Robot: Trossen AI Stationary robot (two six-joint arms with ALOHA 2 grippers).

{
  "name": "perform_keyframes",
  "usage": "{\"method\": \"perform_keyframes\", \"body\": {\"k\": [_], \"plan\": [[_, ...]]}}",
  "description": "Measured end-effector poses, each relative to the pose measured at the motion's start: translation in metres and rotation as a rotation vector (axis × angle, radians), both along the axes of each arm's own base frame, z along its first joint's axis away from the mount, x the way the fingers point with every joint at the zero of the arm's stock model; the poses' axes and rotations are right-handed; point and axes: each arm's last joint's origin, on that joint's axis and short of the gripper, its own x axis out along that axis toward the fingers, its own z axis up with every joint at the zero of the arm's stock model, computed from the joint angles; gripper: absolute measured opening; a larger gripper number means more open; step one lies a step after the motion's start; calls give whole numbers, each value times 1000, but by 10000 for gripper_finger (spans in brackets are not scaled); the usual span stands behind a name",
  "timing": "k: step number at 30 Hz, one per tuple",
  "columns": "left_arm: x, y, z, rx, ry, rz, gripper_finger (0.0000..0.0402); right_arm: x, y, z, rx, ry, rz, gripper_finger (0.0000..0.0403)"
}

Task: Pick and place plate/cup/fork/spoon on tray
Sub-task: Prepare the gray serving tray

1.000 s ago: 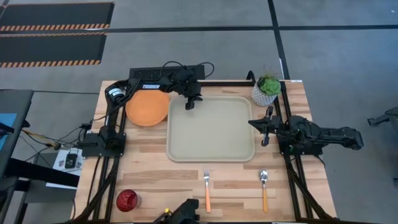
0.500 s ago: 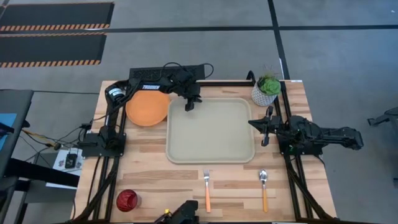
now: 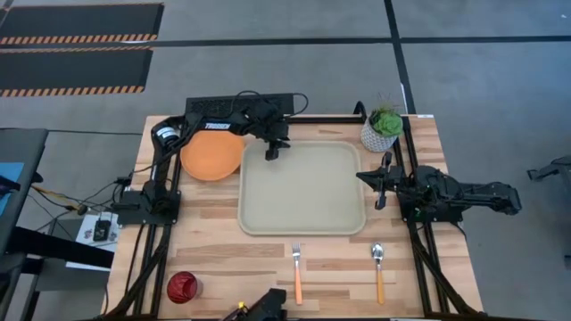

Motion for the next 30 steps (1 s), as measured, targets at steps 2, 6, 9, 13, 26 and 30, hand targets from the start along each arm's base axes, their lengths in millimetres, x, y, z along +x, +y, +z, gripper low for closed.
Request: {"method": "perform_keyframes", "body": {"k": [2,6,9,13,26,30], "plan": [[1,-1,0,15,2,-7,90,0,0,0,0,0,0,33],[2,-1,2,22,2,-4,98,0,0,0,0,0,-1,33],[3,1,6,39,6,14,102,0,0,0,0,0,0,33],[3,1,23,53,-1,23,103,0,0,0,0,0,-1,33],[-6,-43,67,-8,-42,-34,24,0,0,0,0,0,0,33],[-17,-68,71,-40,-1,-39,3,0,0,0,0,0,0,33]]}}
